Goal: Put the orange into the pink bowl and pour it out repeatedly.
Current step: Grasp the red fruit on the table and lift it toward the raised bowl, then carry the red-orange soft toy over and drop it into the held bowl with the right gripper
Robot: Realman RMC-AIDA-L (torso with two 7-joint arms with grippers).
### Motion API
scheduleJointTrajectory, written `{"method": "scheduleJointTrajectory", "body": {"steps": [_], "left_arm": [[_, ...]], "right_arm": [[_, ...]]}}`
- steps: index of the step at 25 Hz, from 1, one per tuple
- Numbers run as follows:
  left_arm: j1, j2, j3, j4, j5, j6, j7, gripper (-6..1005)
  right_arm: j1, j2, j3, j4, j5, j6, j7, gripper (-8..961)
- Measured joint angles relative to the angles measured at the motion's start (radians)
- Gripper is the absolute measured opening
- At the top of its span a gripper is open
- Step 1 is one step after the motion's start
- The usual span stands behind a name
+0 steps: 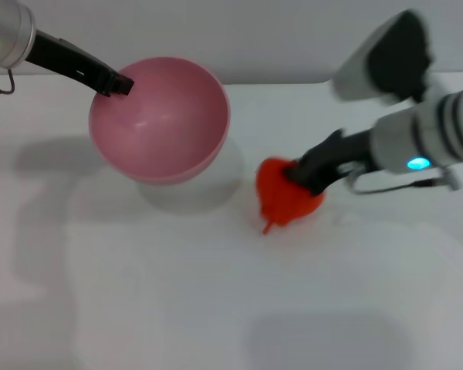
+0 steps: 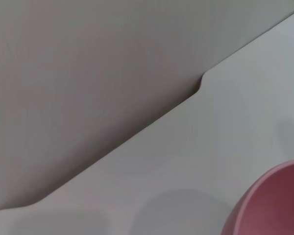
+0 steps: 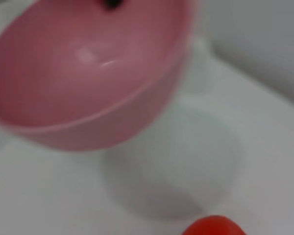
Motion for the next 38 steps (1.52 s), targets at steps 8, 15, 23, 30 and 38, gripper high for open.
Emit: {"method": "scheduleJointTrajectory", "body": {"steps": [8, 15, 23, 30, 38], "left_arm": [[0.006, -0.013, 0.007, 0.0, 0.0, 0.0, 0.0, 45], [0.012, -0.043, 0.039, -0.006, -0.003, -0.002, 0.015, 46], [0.011, -0.063, 0.053, -0.011, -0.005, -0.009, 0.017, 46], [0.005, -0.067, 0.061, -0.012, -0.008, -0.02, 0.017, 45], [0.002, -0.067, 0.069, -0.012, -0.008, -0.024, 0.017, 46]], "right_arm": [[-0.164, 0.006, 0.15, -0.359, -0.068, -0.012, 0.041, 67], [-0.16, 0.012, 0.136, -0.581, -0.06, 0.025, 0.04, 89], [-0.086, 0.008, 0.027, -0.611, -0.022, 0.031, 0.037, 113], [-0.064, 0.008, -0.06, -0.562, -0.022, 0.032, 0.036, 134], [-0.041, 0.005, -0.069, -0.52, -0.025, 0.008, 0.038, 159]]}}
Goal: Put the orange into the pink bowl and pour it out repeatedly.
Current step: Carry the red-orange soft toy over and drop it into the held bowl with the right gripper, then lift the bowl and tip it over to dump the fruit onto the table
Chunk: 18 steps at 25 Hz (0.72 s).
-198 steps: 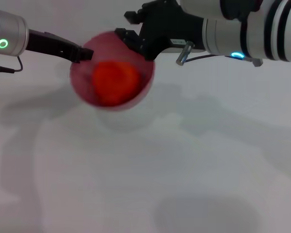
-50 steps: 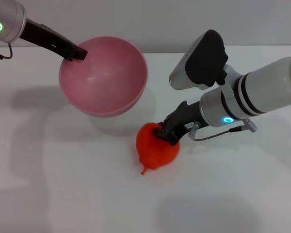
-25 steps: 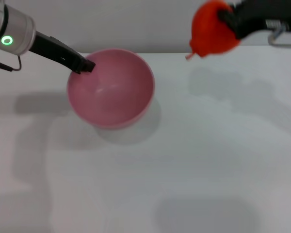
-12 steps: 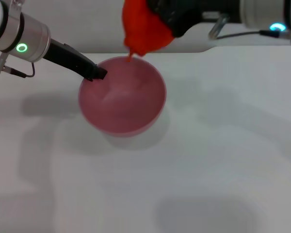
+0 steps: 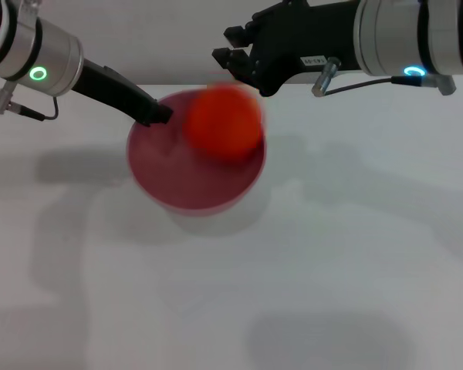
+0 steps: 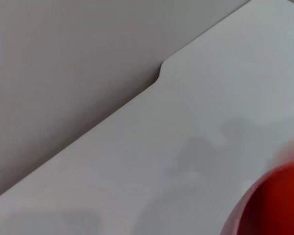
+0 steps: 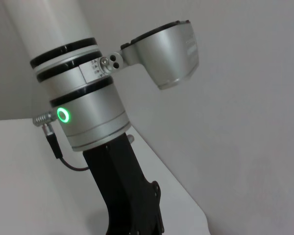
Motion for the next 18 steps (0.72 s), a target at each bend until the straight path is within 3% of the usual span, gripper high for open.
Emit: {"method": "scheduleJointTrajectory", "body": {"steps": [7, 9, 12, 18], "left_arm": [[0.0, 0.0, 0.001, 0.0, 0.0, -0.001, 0.0, 46], [0.001, 0.0, 0.004, 0.0, 0.0, -0.001, 0.0, 46], [0.004, 0.0, 0.019, 0.0, 0.0, -0.011, 0.0, 46], [0.019, -0.011, 0.171, 0.005, -0.006, -0.113, -0.022, 46]], "right_arm": [[-0.022, 0.0, 0.019, 0.006, -0.002, 0.031, -0.005, 372], [-0.039, 0.003, 0.025, 0.01, -0.003, 0.065, -0.006, 387], [-0.092, 0.01, 0.038, 0.025, 0.003, 0.18, -0.008, 410], [-0.202, 0.012, 0.044, 0.136, 0.137, 0.501, -0.025, 432]]}}
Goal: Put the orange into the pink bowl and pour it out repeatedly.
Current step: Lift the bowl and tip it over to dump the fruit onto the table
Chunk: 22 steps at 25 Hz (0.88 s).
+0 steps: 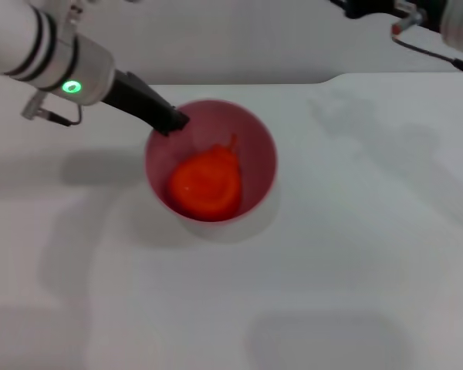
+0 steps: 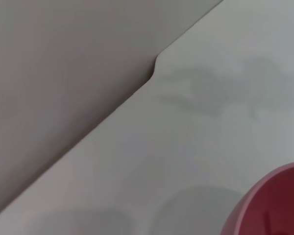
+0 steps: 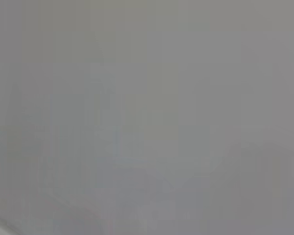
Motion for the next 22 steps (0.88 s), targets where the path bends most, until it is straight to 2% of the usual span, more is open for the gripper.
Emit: {"method": "scheduleJointTrajectory", "body": {"steps": [1, 2, 3, 9, 13, 17, 22], "left_arm": [[0.005, -0.002, 0.037, 0.003, -0.006, -0.032, -0.006, 46], [0.005, -0.002, 0.037, 0.003, -0.006, -0.032, -0.006, 46], [0.025, -0.002, 0.13, 0.009, -0.036, -0.118, -0.016, 46], [0.076, -0.001, 0.272, 0.038, -0.062, -0.329, -0.017, 46], [0.14, -0.002, 0.409, 0.078, -0.064, -0.523, -0.018, 46], [0.193, -0.003, 0.505, 0.123, -0.063, -0.645, -0.019, 46], [0.298, -0.001, 0.673, 0.216, -0.034, -0.864, -0.002, 45]], "right_arm": [[-0.012, -0.002, 0.0, 0.024, 0.026, 0.041, -0.004, 432], [-0.021, -0.004, 0.0, 0.047, 0.048, 0.077, -0.007, 432], [-0.031, -0.004, -0.002, 0.064, 0.06, 0.11, -0.007, 432], [-0.083, -0.003, -0.039, 0.135, 0.128, 0.345, -0.005, 432], [-0.085, -0.005, -0.047, 0.165, 0.136, 0.42, -0.001, 432], [-0.08, -0.006, -0.056, 0.182, 0.138, 0.458, 0.001, 432], [-0.075, -0.008, -0.058, 0.191, 0.138, 0.477, 0.001, 432]]}}
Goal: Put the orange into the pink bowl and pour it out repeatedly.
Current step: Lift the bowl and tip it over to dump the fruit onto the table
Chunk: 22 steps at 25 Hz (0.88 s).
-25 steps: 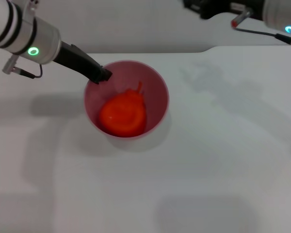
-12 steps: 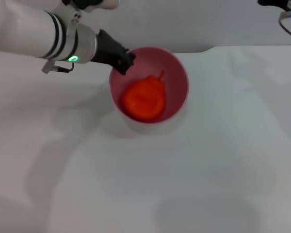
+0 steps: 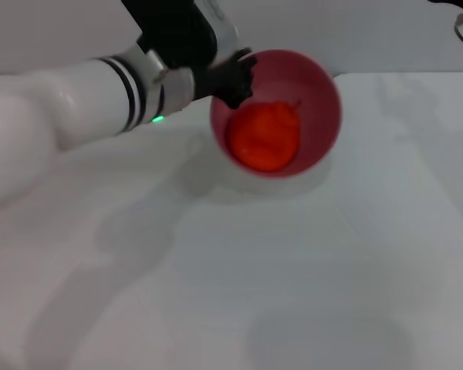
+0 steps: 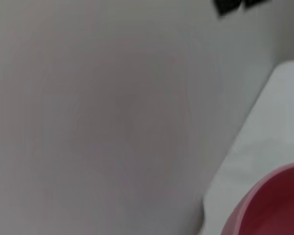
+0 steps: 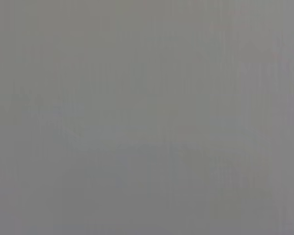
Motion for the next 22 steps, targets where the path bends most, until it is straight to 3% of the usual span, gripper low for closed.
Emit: {"method": "scheduleJointTrajectory", "body": {"steps": [8, 22], "left_arm": [[0.13, -0.003, 0.157, 0.047, 0.025, -0.351, 0.137, 45], [0.17, -0.006, 0.332, -0.083, 0.018, -0.833, 0.368, 45]], "right_arm": [[0.003, -0.001, -0.003, 0.007, 0.0, 0.002, 0.001, 432], [-0.001, -0.001, -0.016, 0.009, 0.0, 0.004, 0.001, 432]]}}
